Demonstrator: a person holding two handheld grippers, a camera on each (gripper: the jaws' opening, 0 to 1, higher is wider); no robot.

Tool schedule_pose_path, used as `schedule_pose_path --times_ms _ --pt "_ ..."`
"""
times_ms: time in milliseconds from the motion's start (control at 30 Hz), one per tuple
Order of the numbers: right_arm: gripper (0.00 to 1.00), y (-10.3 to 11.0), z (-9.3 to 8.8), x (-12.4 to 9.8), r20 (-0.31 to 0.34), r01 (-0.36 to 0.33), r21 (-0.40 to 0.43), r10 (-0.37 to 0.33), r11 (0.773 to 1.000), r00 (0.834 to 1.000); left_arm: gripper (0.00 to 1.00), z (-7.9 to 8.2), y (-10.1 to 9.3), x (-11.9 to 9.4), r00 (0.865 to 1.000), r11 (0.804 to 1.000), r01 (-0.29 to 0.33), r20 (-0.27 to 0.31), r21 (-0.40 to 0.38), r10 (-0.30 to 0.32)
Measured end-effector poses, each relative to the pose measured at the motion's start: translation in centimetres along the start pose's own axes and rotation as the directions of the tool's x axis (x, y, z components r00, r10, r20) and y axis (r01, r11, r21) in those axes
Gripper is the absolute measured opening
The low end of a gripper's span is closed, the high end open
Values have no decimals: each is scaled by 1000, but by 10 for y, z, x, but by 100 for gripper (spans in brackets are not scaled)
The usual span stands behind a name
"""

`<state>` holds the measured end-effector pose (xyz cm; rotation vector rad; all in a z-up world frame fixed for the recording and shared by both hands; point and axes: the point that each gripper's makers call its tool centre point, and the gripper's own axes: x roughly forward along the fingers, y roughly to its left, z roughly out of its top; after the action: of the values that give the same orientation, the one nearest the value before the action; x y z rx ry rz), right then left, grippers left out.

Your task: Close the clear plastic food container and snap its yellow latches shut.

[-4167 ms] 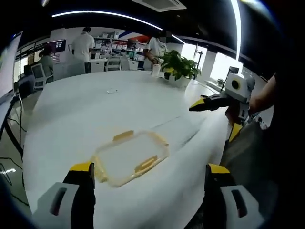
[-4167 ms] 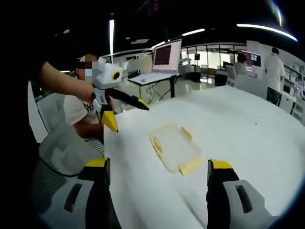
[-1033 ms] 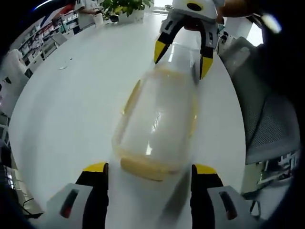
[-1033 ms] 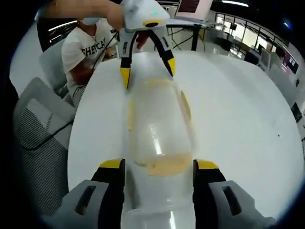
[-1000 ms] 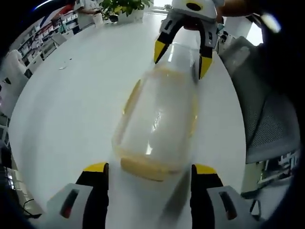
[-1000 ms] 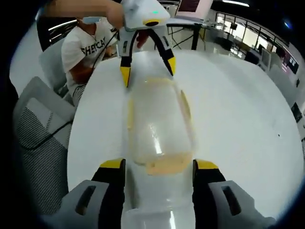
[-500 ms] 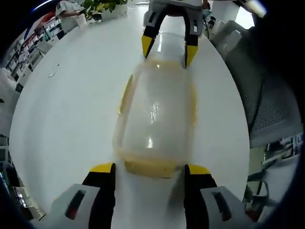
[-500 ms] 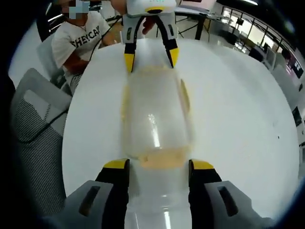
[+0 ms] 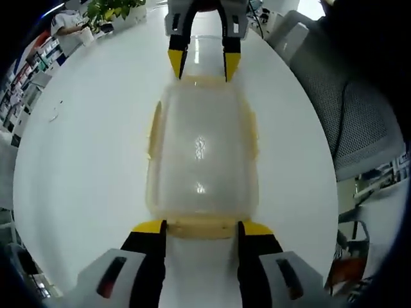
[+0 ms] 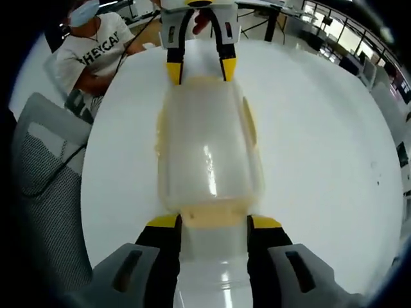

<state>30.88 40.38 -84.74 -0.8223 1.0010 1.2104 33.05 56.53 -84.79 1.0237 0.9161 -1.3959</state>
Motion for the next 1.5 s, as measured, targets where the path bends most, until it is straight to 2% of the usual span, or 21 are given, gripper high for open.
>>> schedule_pose_path --times_ms 100,133,200,433,567,667,800,933,1200,1333,1500 --pt "38 1 -2 2 -34 6 -21 -6 1000 999 35 1 1 2 1000 1000 -5 -2 -16 5" --pt "37 0 -3 3 -51 14 -51 -17 999 999 35 2 1 2 1000 1000 -6 -6 -19 6" --pt "37 0 -2 3 -62 6 -17 -7 1000 998 35 1 0 2 1000 1000 -6 -15 -16 5" --pt "38 0 -2 4 -95 -9 -58 3 998 996 35 0 1 2 1000 1000 -4 -24 -24 3" --pt "39 0 0 5 -109 -35 -129 21 991 994 36 0 1 2 999 1000 -4 -33 -29 3" --pt "40 0 -1 5 -141 -41 -131 22 991 990 36 0 1 2 1000 999 -2 -31 -36 1" --pt "40 -1 -2 5 -152 -46 -135 26 990 988 37 0 1 2 1000 999 -4 -22 -38 4" --pt "38 0 -2 4 -146 -41 -130 22 991 989 35 1 0 2 1000 999 -11 -23 -37 10" --pt "36 0 -5 1 -113 -66 -144 50 987 992 34 5 -10 2 998 998 -20 -66 -57 16" --pt "36 0 -5 1 -113 -76 -177 57 981 992 34 5 -14 1 998 996 -23 -55 -91 18" --pt "37 3 1 -5 -89 -87 -177 72 980 993 34 3 -17 -5 999 995 -20 -36 -101 17"
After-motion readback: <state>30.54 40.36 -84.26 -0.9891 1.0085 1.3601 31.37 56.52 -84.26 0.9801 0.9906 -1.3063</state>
